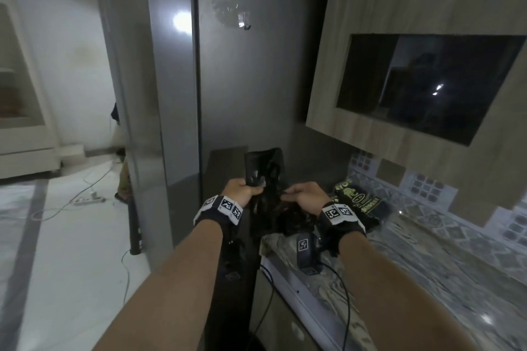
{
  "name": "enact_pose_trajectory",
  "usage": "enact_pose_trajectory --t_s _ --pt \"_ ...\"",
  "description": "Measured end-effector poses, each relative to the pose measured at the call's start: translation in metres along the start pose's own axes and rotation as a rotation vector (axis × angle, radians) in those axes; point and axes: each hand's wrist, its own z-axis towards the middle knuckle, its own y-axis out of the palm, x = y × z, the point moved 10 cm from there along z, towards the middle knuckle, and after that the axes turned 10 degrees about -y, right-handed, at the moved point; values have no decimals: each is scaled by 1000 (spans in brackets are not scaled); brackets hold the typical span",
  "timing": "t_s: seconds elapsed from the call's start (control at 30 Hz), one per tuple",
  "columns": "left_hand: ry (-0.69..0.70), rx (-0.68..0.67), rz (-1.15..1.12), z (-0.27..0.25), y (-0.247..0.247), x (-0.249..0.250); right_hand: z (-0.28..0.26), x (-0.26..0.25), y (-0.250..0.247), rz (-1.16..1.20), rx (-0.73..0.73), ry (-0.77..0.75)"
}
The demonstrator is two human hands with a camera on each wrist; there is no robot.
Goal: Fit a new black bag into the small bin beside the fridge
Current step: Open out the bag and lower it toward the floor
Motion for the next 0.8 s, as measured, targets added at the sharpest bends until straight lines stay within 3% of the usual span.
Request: enact_pose_trajectory --t_s 0.17,0.27,0.37,0.5,0.57,0.7,0.8 --pt "-122 115 162 19 -55 -28 10 17 -29 -122 108 78" --pt "-189 115 274 34 -63 -49 7 19 -22 -221 62 106" --pt "-162 161 472 27 -55 -46 6 19 -5 -283 14 98" --pt "-27 168 617 15 -25 -32 7 13 23 -234 -47 60" --pt "-45 90 537 14 -8 -33 7 11 35 -195 -70 50" --pt "-324 -235 200 22 30 -66 14 21 48 -93 -75 47" --pt "-194 -281 258 26 32 -55 18 31 47 -28 -41 75"
